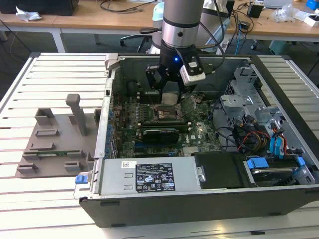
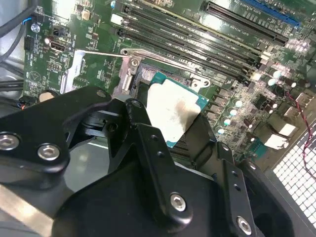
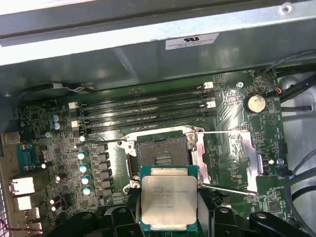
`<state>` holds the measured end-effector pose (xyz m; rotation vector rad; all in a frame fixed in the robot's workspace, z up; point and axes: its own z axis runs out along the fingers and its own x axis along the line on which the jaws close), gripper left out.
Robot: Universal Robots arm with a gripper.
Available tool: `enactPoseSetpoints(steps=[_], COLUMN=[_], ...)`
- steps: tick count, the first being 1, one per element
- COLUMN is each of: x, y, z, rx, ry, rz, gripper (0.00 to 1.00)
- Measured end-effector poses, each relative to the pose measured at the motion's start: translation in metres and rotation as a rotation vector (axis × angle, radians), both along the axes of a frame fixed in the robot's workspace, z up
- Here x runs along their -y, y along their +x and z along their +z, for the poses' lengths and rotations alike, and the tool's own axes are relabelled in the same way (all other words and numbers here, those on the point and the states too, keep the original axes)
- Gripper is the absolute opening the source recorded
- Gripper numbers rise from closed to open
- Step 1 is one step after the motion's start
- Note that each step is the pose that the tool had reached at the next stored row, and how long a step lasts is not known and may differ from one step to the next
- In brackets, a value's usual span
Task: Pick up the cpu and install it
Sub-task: 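Place the cpu into insertion slot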
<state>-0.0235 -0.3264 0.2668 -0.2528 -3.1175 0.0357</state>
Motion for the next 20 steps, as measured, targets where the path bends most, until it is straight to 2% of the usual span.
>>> enactPoseSetpoints(steps=[7, 20], x=[0.0, 0.0], y=[0.0, 0.0], z=[-0.0002, -0.0006], rx=[0.0, 0.0], ry=[-0.0018, -0.0033], rz=[-0.061, -0.14], gripper=[0.55, 0.55])
